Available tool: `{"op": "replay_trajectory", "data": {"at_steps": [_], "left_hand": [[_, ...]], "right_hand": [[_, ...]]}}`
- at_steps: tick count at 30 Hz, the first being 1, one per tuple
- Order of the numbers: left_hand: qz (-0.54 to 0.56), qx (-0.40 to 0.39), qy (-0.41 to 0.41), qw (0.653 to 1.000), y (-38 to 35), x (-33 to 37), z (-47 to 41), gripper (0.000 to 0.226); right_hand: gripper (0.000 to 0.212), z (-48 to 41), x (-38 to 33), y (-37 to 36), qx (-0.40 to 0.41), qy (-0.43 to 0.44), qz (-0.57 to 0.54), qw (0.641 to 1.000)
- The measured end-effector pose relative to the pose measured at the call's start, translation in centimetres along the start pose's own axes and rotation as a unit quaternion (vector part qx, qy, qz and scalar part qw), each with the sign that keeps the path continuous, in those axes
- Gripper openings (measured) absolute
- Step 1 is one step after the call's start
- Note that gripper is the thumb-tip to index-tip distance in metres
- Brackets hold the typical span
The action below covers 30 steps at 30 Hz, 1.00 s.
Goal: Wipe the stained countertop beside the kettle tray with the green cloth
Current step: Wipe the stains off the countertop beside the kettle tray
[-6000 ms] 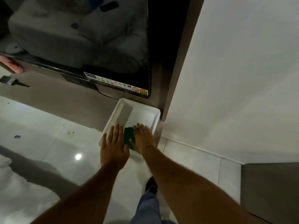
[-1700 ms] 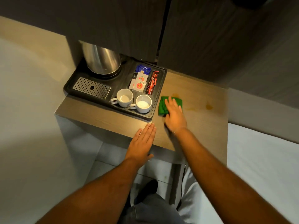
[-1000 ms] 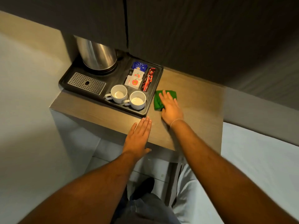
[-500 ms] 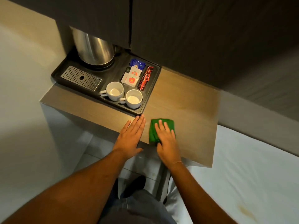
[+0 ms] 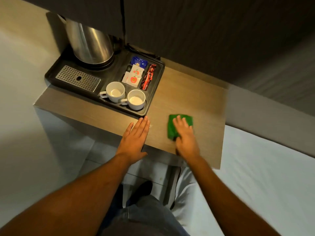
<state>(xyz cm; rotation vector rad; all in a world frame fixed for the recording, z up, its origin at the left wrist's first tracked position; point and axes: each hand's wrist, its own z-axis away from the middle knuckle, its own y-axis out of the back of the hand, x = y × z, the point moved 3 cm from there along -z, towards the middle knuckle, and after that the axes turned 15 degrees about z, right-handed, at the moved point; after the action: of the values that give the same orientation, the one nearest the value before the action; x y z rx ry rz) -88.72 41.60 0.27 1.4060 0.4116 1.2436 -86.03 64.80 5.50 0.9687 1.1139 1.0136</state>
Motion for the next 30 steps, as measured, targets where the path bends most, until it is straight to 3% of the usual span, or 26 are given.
{"op": "replay_trajectory", "data": {"at_steps": [2, 4, 7, 10, 13, 15, 19, 22, 25, 30], "left_hand": [[0.000, -0.001, -0.007, 1.000, 0.1, 0.0, 0.1, 0.154], [-0.006, -0.003, -0.008, 1.000, 0.1, -0.1, 0.1, 0.154], [-0.018, -0.006, -0.008, 1.000, 0.1, 0.0, 0.0, 0.153], [-0.010, 0.000, -0.011, 1.000, 0.1, -0.1, 0.2, 0.154], [-0.002, -0.003, -0.016, 1.000, 0.2, 0.0, 0.2, 0.154], [0.003, -0.011, -0.017, 1.000, 0.3, 0.0, 0.3, 0.154], [-0.008, -0.021, -0.017, 1.000, 0.5, 0.2, 0.3, 0.152], [-0.014, -0.028, -0.012, 0.999, 0.6, 0.2, 0.3, 0.152], [-0.016, -0.037, -0.015, 0.999, 0.9, 0.2, 0.3, 0.152], [-0.015, -0.032, -0.018, 0.999, 0.9, 0.2, 0.3, 0.152]], "right_hand": [[0.089, 3.9, -1.9, -2.3, -0.041, 0.120, 0.031, 0.991], [0.090, 4.3, -0.2, -2.0, -0.043, 0.123, 0.041, 0.991], [0.082, 0.8, 5.2, 1.6, 0.016, -0.031, 0.014, 0.999], [0.073, -5.4, 9.4, 5.0, 0.045, -0.172, 0.017, 0.984], [0.073, -12.3, 8.9, 6.9, 0.044, -0.248, 0.019, 0.968], [0.074, -15.9, 5.7, 6.8, 0.046, -0.218, 0.021, 0.975], [0.079, -20.2, -3.2, 4.6, 0.025, -0.063, 0.022, 0.997], [0.082, -21.4, -5.8, 3.7, 0.012, 0.008, 0.032, 0.999], [0.078, -20.6, -1.7, 4.6, 0.010, 0.002, 0.035, 0.999], [0.071, -14.4, 12.6, 7.4, 0.047, -0.194, 0.027, 0.980]]}}
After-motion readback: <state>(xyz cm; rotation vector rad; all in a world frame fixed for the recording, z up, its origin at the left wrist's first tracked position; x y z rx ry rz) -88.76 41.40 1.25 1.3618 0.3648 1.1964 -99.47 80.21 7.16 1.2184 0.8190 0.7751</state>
